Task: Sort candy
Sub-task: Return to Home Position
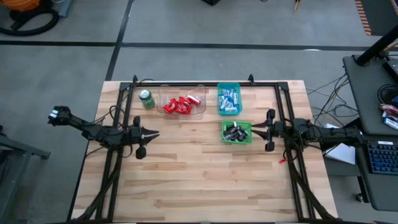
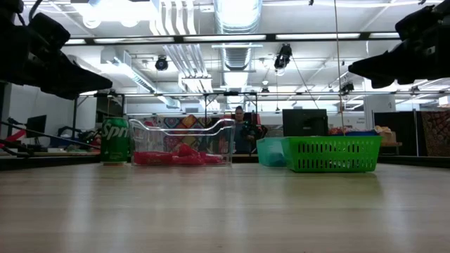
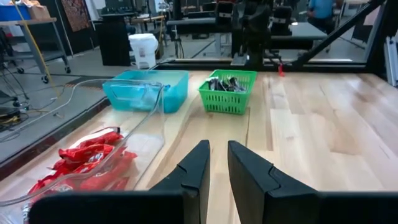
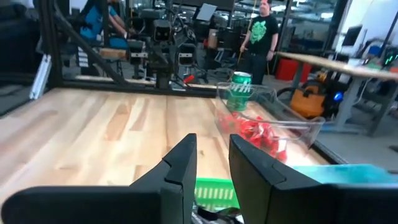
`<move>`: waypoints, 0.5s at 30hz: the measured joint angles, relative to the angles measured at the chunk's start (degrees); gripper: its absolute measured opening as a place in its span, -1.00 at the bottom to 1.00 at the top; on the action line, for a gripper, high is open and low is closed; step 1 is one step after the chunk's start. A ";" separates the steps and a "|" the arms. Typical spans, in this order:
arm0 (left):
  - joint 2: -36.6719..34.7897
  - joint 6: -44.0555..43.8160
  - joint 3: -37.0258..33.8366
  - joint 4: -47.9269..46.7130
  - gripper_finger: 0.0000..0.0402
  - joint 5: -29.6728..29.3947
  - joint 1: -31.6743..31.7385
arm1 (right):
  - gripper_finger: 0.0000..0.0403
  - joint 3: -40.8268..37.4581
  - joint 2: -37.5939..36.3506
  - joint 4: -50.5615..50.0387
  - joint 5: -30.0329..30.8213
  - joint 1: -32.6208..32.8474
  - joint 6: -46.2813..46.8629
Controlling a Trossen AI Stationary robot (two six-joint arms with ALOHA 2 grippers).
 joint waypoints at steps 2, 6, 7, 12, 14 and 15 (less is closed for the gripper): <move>0.49 0.00 0.11 -0.08 -0.80 -0.02 0.00 | -0.58 0.00 -0.11 0.02 -0.01 0.00 2.39; 1.31 0.01 0.11 -0.06 -0.80 0.00 0.00 | -0.55 0.00 -0.13 0.10 0.00 -0.01 4.84; 1.50 0.00 0.13 -0.05 -0.80 0.02 0.00 | -0.55 0.00 -0.13 0.11 0.02 -0.01 4.89; 2.12 0.00 0.13 0.01 -0.80 0.04 0.00 | -0.54 -0.02 -0.07 0.15 0.02 0.00 4.89; 2.26 0.00 0.13 0.11 -0.80 0.04 0.00 | -0.55 -0.02 -0.07 0.15 0.02 0.00 4.87; 2.37 0.00 0.13 0.14 -0.80 0.04 0.00 | -0.56 -0.02 -0.07 0.16 0.02 0.00 4.89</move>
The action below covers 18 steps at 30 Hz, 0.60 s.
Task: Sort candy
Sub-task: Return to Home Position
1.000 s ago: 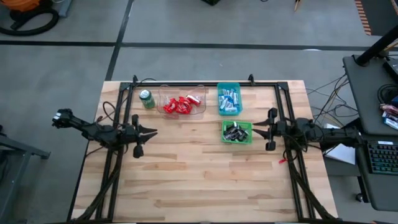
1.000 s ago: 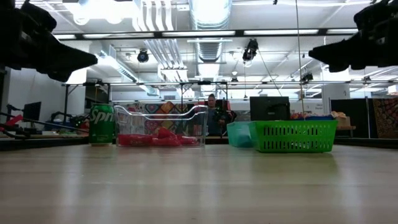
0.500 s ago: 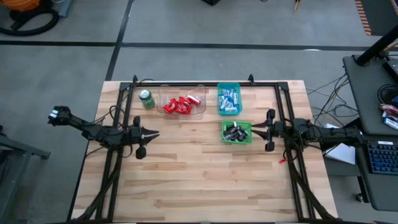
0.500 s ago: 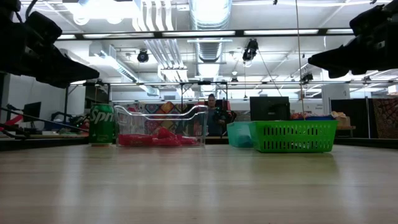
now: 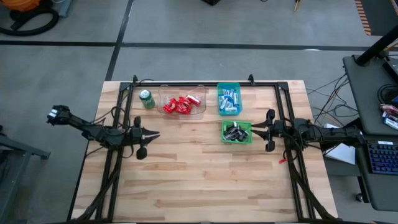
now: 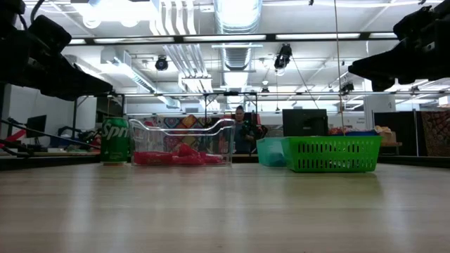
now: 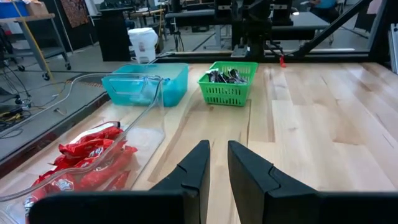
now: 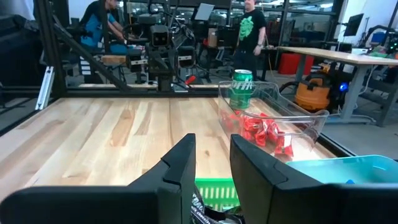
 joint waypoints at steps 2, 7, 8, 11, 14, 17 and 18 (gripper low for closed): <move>0.08 0.00 0.00 -0.04 -0.80 0.00 0.00 | -0.58 0.00 0.02 0.01 0.00 -0.01 -0.01; 0.04 0.00 0.04 0.06 -0.80 0.02 0.00 | -0.61 0.00 0.00 0.03 0.00 0.00 -0.02; 0.13 0.00 0.07 0.12 -0.80 0.02 0.00 | -0.60 0.00 0.00 0.03 0.00 0.00 -0.04; 0.15 0.00 0.07 0.15 -0.80 0.07 0.00 | -0.59 -0.02 0.00 0.05 0.00 -0.02 -0.02; 0.15 0.00 0.07 0.22 -0.80 0.07 0.00 | -0.57 -0.01 0.03 -0.05 0.09 -0.02 -1.15; 0.15 0.00 0.09 0.21 -0.80 0.07 0.00 | -0.55 0.24 0.06 -0.66 0.22 0.00 -11.40; 0.12 0.00 0.09 0.20 -0.80 0.07 0.00 | -0.54 0.34 0.17 -0.82 0.24 0.00 -14.66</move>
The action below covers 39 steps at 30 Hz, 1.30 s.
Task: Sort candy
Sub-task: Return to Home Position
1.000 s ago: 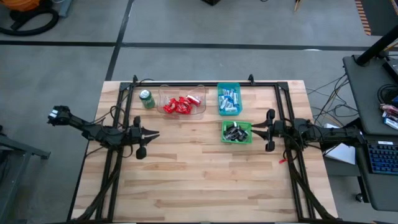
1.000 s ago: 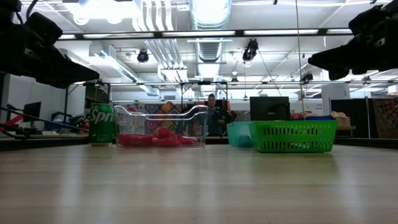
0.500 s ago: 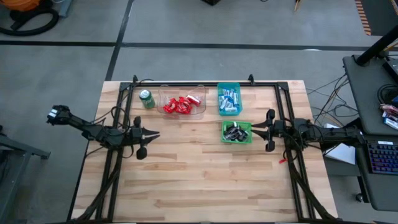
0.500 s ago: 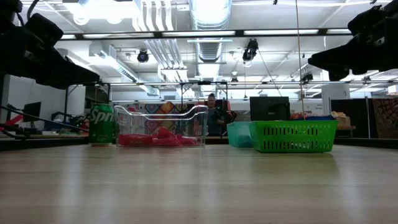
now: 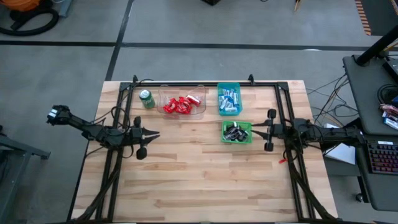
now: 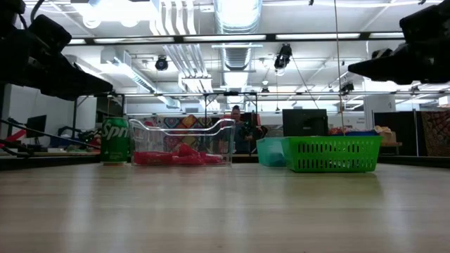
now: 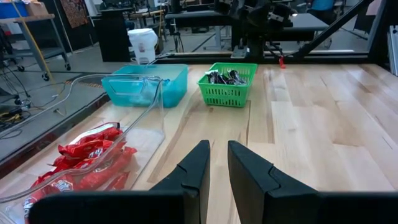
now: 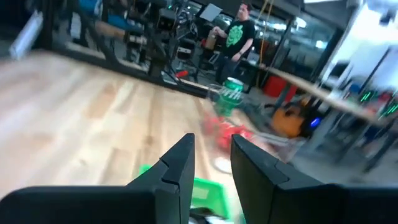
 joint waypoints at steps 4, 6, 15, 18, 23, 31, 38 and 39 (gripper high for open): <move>0.07 0.00 0.00 0.00 -0.80 0.00 0.00 | -0.54 0.07 0.11 0.44 0.32 0.00 -8.27; 0.07 0.00 0.00 -0.01 -0.80 0.00 0.00 | -0.56 0.15 -0.54 -0.06 0.30 0.00 -6.70; 0.17 0.00 0.02 -0.09 -0.80 0.00 0.02 | -0.61 -0.30 -2.85 1.42 3.97 0.02 32.93; 0.24 0.00 0.02 -0.10 -0.80 -0.02 0.01 | -0.58 -0.30 -2.92 0.90 2.87 0.02 34.18; 0.44 0.00 0.02 -0.03 -0.80 0.00 0.00 | -0.55 -0.32 -2.94 0.56 1.19 0.03 34.17; 0.55 0.00 0.02 -0.03 -0.80 -0.02 0.02 | -0.58 -0.32 -2.94 0.05 -1.01 0.03 27.51; 0.55 0.00 0.02 -0.03 -0.80 -0.02 0.02 | -0.63 -0.34 -2.94 0.26 -9.13 0.03 23.11; 0.55 0.00 0.02 -0.03 -0.80 -0.02 0.00 | -0.63 -0.34 -2.94 0.37 -9.31 0.02 23.36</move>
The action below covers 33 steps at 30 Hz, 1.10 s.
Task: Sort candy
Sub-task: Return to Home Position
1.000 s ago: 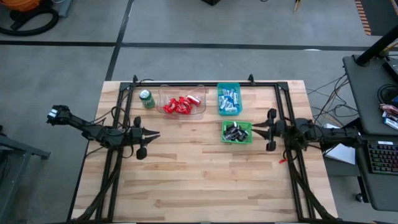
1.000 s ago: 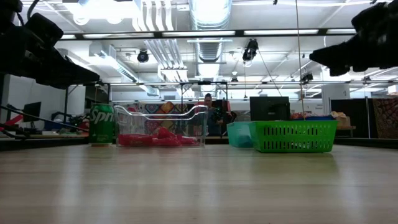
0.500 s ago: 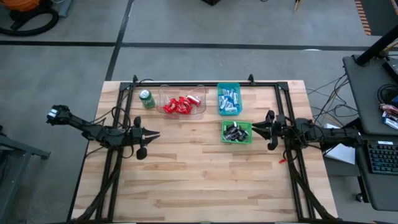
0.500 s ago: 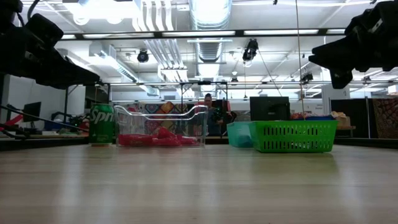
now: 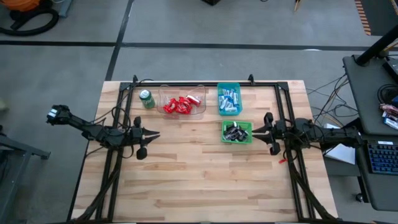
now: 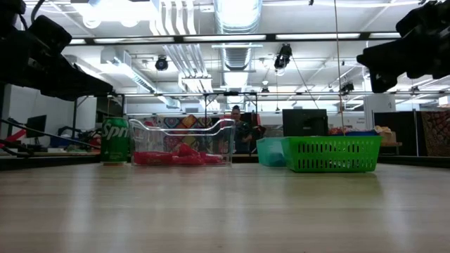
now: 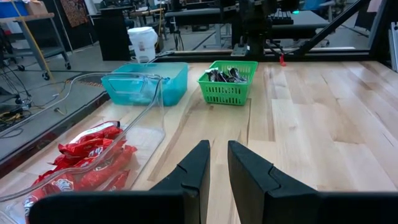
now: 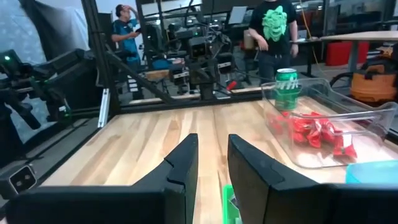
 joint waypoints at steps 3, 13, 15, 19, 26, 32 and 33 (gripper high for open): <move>0.00 0.00 0.00 -0.02 -0.80 0.00 0.02 | -0.61 0.00 0.00 0.11 -0.03 0.00 0.28; 0.00 0.00 0.00 -0.02 -0.80 0.00 0.02 | -0.56 0.00 0.85 0.35 -0.05 0.00 0.27; 0.00 0.00 0.00 -0.02 -0.80 0.00 0.02 | -0.57 -0.02 0.87 0.37 -0.05 0.00 0.26; 0.00 0.00 0.00 -0.02 -0.80 0.00 0.01 | -0.61 -0.02 0.87 0.42 -0.06 0.00 0.27; 0.00 0.00 0.00 -0.01 -0.80 0.00 0.01 | -0.64 -0.02 0.87 0.48 -0.05 0.00 0.26; 0.00 0.00 0.00 -0.02 -0.80 0.02 0.02 | -0.60 -0.02 0.87 0.57 -0.05 0.00 0.26; 0.00 0.00 0.00 -0.02 -0.80 0.00 0.00 | -0.59 -0.02 0.87 0.59 -0.05 0.00 0.26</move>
